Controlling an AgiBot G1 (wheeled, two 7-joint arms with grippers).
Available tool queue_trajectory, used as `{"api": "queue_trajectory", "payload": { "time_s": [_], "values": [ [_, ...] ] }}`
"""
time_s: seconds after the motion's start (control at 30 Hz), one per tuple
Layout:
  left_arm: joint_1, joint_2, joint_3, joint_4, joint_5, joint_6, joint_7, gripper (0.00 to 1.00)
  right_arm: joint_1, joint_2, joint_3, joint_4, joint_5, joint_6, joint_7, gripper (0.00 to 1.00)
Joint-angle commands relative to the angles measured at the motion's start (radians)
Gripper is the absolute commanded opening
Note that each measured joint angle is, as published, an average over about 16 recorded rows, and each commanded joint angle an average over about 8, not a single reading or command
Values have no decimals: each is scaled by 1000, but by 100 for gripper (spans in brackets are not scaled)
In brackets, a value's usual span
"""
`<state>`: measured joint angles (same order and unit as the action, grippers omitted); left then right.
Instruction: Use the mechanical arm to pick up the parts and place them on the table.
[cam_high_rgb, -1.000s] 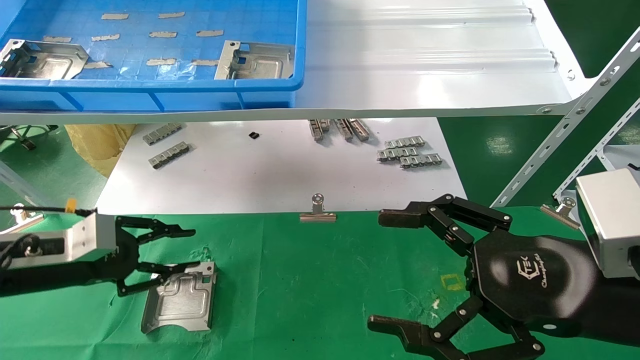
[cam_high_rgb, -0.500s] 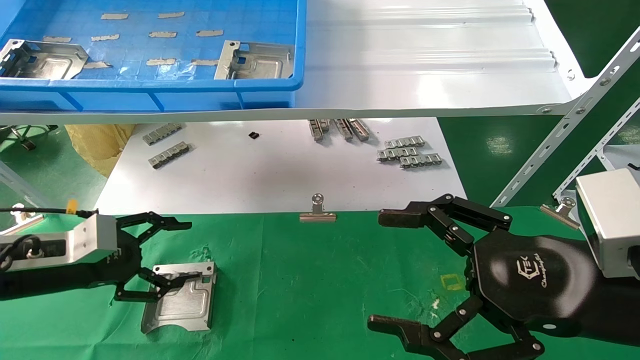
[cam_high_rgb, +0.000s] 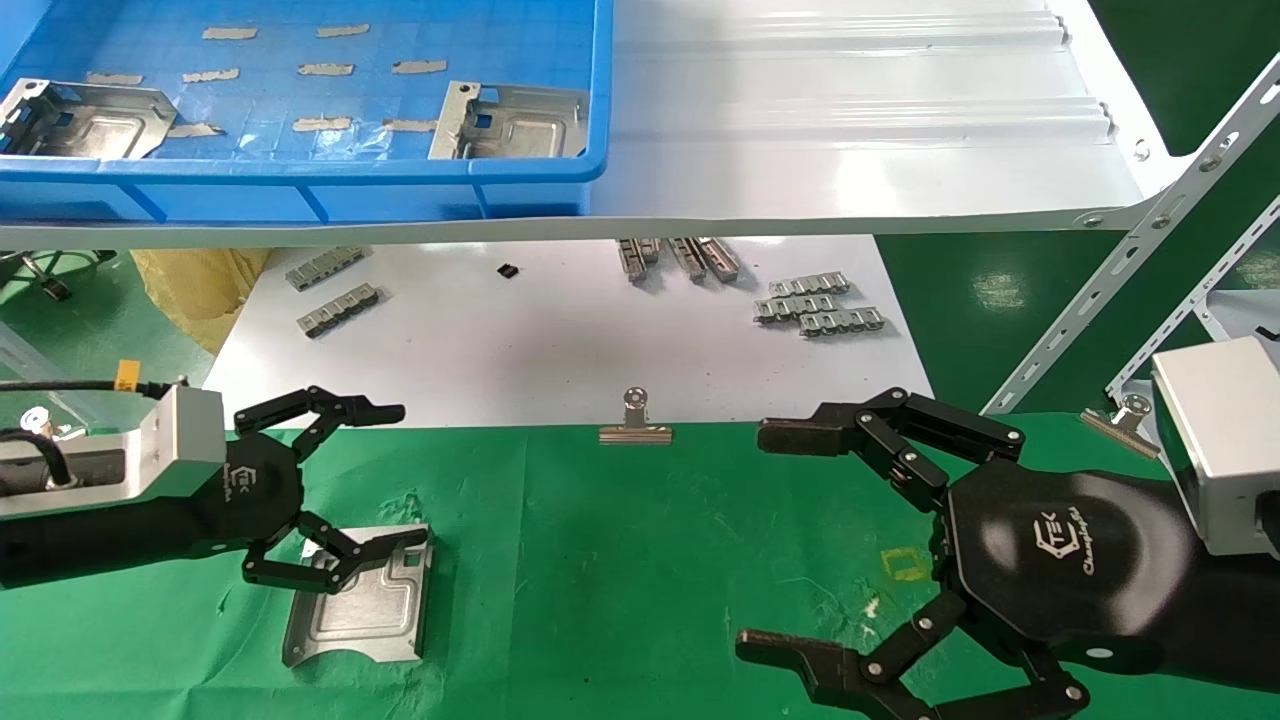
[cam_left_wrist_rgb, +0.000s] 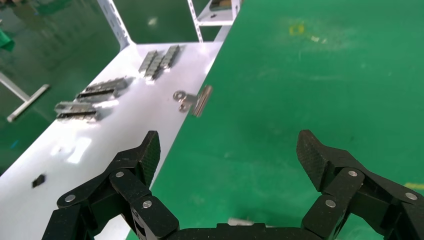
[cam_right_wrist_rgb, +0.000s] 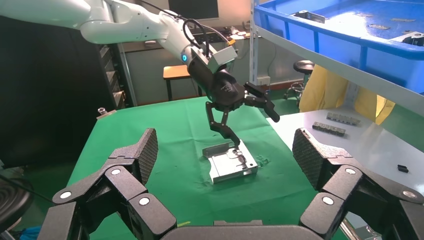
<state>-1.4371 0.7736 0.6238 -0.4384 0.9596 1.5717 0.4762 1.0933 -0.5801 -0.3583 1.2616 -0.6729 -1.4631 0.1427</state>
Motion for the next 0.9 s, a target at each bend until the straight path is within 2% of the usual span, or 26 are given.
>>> {"api": "queue_trajectory", "payload": {
  "time_s": [0.03,0.9],
  "values": [
    [17,-8,-17,-41,-11,-4,-32,100,0,0,0,0,0,0,0,100],
    [243,-109,-231,-567,-154,-51,-445,100,0,0,0,0,0,0,0,100]
  ]
}}
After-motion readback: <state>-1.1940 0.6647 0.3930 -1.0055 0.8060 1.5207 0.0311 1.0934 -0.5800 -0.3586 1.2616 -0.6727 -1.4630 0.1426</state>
